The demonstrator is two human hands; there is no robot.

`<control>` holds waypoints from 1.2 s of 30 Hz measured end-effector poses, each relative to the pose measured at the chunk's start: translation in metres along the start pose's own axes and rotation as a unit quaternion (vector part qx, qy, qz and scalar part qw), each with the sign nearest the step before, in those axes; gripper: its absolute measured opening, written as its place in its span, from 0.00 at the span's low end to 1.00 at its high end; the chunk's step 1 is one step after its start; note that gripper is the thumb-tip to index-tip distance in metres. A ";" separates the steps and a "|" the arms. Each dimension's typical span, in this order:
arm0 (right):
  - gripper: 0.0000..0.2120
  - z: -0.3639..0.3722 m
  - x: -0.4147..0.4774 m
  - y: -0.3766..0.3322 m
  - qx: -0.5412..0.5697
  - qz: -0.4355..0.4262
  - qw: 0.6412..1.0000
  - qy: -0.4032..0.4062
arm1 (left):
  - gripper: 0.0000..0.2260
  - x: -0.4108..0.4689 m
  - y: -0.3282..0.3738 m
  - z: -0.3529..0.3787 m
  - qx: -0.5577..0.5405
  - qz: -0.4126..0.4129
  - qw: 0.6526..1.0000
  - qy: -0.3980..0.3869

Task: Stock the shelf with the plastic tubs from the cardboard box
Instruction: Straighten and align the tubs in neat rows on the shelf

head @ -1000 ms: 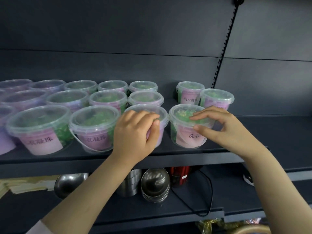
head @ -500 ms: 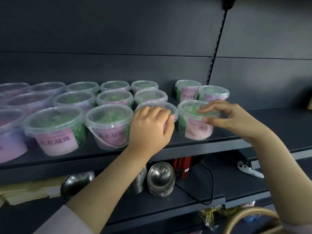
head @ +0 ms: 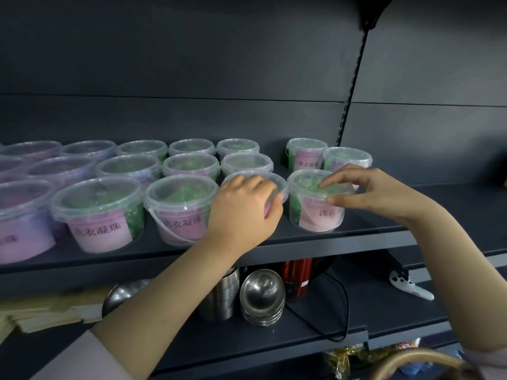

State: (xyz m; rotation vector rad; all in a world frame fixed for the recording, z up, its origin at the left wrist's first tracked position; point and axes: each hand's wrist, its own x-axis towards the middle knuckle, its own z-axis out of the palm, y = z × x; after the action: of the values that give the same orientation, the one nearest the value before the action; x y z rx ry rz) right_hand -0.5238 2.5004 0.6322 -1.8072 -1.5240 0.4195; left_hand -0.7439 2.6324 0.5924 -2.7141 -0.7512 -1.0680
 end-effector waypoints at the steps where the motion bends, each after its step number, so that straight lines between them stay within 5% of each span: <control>1: 0.14 -0.002 0.002 -0.001 -0.003 -0.002 1.000 -0.009 | 0.18 0.002 -0.001 -0.005 0.007 0.002 1.000 -0.025; 6: 0.10 -0.011 0.019 0.001 0.039 -0.032 0.998 0.028 | 0.19 0.033 -0.014 -0.032 -0.124 -0.027 0.974 -0.190; 12: 0.11 -0.052 0.061 0.042 -0.114 0.000 0.990 0.084 | 0.22 0.082 -0.014 -0.020 -0.082 -0.070 0.978 -0.176; 22: 0.15 -0.085 0.083 0.094 -0.210 0.051 0.976 0.027 | 0.25 0.088 -0.022 0.015 -0.024 -0.135 0.931 -0.340; 28: 0.14 -0.090 0.084 0.092 -0.191 0.054 0.980 0.034 | 0.26 0.088 -0.022 0.019 -0.027 -0.132 0.929 -0.344; 33: 0.31 -0.092 0.090 0.084 -0.208 0.071 0.976 0.005 | 0.26 0.092 -0.021 0.023 -0.017 -0.132 0.932 -0.338; 36: 0.24 -0.084 0.092 0.076 -0.181 0.048 0.982 -0.014 | 0.26 0.091 -0.021 0.024 -0.015 -0.131 0.933 -0.335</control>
State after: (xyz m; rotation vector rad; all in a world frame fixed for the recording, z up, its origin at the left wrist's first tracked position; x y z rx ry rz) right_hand -0.3913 2.5582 0.6548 -2.1680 -1.6162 0.2218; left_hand -0.6823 2.6941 0.6342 -3.0716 -1.2173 -0.1371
